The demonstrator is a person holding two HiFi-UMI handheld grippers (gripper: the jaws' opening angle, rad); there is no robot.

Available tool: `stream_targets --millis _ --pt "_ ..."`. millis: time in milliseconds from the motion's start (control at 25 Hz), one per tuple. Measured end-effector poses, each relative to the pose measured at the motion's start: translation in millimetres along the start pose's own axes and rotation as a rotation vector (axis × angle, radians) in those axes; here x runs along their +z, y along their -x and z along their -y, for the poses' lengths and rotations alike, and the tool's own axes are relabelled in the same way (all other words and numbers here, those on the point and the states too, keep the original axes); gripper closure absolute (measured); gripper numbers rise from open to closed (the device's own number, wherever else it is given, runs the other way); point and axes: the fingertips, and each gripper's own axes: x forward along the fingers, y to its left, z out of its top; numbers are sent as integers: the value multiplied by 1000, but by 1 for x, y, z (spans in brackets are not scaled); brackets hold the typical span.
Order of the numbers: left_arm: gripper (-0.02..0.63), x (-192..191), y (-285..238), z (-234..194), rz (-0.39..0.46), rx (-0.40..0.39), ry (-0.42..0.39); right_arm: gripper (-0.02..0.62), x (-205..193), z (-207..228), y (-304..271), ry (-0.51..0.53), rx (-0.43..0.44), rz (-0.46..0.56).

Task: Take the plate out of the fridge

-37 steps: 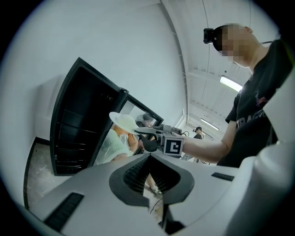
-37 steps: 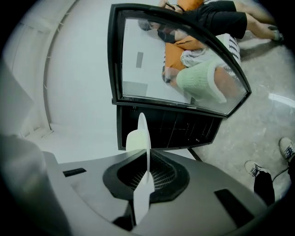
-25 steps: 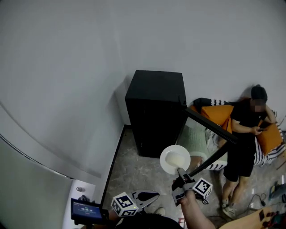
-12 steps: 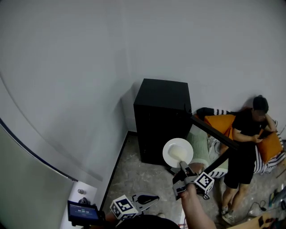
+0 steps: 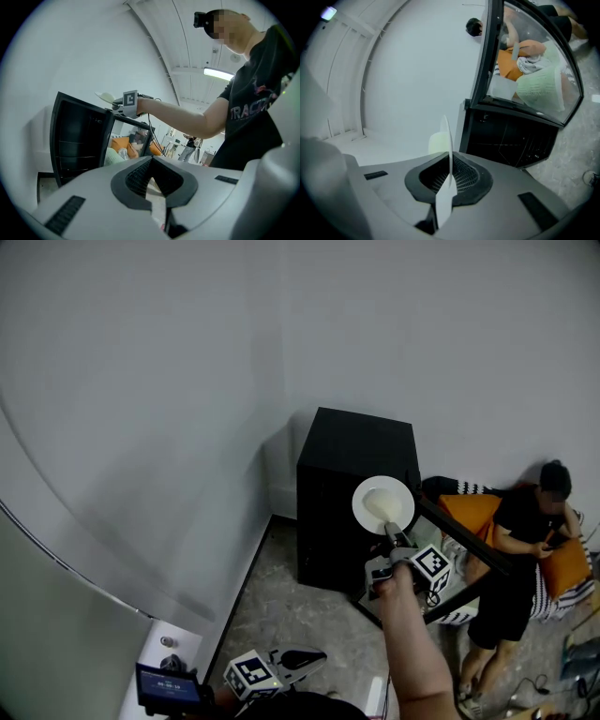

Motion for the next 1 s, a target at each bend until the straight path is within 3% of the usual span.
stream_targets --millis 320,560,1000 --pt "600 10 18 -77 -11 35 64 578 18 5 -146 -19 -117 75" --pt "600 -11 35 -80 17 77 61 578 19 11 -154 -44 -145 120" --pt "600 4 28 -99 33 94 78 578 24 20 -187 -88 -242 139"
